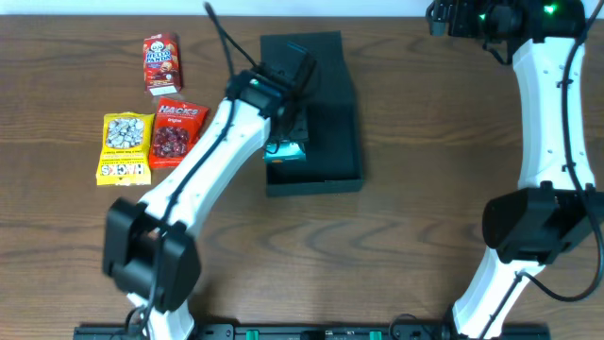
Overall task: Pack container
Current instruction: 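Lower the teal cookie box into the black box and open the left gripper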
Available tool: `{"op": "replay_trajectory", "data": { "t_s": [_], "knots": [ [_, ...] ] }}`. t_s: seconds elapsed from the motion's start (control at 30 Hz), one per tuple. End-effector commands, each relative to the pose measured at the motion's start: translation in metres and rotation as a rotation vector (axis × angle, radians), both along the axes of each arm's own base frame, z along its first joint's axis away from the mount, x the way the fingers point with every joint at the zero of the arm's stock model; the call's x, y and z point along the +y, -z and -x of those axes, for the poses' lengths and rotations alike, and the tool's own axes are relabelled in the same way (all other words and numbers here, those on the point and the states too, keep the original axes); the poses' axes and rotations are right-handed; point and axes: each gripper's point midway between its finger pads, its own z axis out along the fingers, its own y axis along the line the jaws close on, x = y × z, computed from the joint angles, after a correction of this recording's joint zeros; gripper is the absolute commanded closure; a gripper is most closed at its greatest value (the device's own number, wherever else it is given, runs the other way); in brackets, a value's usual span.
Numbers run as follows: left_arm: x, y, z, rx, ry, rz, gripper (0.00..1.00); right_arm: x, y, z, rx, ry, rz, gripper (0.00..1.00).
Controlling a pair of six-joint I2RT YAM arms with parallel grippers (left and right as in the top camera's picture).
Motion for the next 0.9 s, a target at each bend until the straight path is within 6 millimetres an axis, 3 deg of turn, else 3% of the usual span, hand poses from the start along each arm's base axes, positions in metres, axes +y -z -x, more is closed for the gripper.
{"op": "replay_trajectory", "data": {
  "t_s": [0.0,0.27,0.4,0.47,0.57,0.87],
  "knots": [
    [-0.003,0.019,-0.004,0.024,0.005,-0.015,0.59,0.005,0.000,0.001,0.001,-0.017,0.001,0.01],
    [-0.007,0.048,-0.003,0.082,0.006,-0.040,0.57,0.003,0.000,0.000,-0.002,-0.010,0.009,0.01],
    [-0.021,0.056,0.007,0.124,0.031,-0.015,0.54,0.003,0.000,0.000,-0.002,-0.010,0.009,0.01],
    [-0.024,0.058,0.010,0.130,0.037,-0.018,0.52,0.003,0.000,0.000,-0.002,-0.010,0.009,0.01],
    [-0.026,0.059,0.011,0.130,0.036,-0.022,0.35,0.003,0.000,0.000,-0.002,-0.010,0.009,0.01],
    [-0.020,0.058,0.006,0.126,0.018,-0.020,0.29,0.003,0.000,0.000,-0.001,-0.011,0.008,0.01]
  ]
}}
